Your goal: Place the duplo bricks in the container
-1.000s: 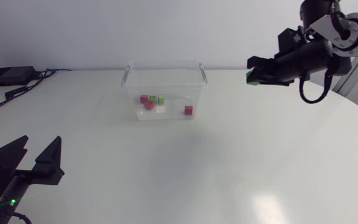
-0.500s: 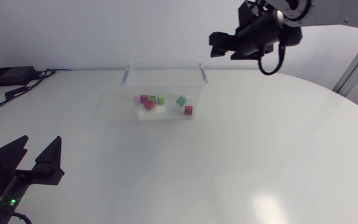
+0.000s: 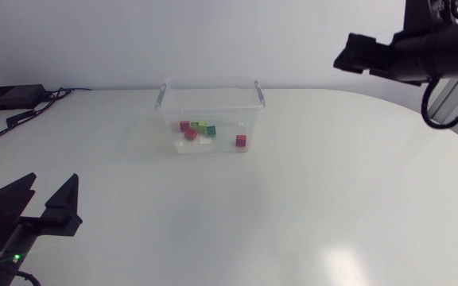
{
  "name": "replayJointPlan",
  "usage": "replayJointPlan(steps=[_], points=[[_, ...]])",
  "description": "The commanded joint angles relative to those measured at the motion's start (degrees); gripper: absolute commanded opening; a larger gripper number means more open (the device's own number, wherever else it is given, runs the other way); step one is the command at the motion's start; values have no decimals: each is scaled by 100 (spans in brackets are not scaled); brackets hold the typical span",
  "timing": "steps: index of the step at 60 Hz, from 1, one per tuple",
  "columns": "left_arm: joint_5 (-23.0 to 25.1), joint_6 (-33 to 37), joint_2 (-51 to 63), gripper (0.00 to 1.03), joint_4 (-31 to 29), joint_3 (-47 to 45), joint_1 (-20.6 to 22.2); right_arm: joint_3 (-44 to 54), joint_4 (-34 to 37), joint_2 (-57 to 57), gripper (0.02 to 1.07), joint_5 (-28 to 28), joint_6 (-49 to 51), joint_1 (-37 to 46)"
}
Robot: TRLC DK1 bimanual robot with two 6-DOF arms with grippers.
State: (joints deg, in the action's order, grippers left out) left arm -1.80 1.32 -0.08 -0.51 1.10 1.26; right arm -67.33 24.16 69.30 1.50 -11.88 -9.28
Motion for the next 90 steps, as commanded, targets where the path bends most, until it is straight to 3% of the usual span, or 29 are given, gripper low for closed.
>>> replayJointPlan(steps=[1, 18, 31, 90], points=[[-31, 17, -63, 99, 51, -110, 33, 625, -193, -347, 102, -115, 195, 128], [-31, 17, -63, 99, 43, -110, 33, 2743, -1406, -2052, 102, -800, 898, 172], [-31, 17, -63, 99, 51, -110, 33, 4088, -1924, -3695, 102, -1029, 1223, 146], [176, -130, 6, 99, 51, -110, -123, 6689, -2407, -6878, 102, -166, 1190, 913]])
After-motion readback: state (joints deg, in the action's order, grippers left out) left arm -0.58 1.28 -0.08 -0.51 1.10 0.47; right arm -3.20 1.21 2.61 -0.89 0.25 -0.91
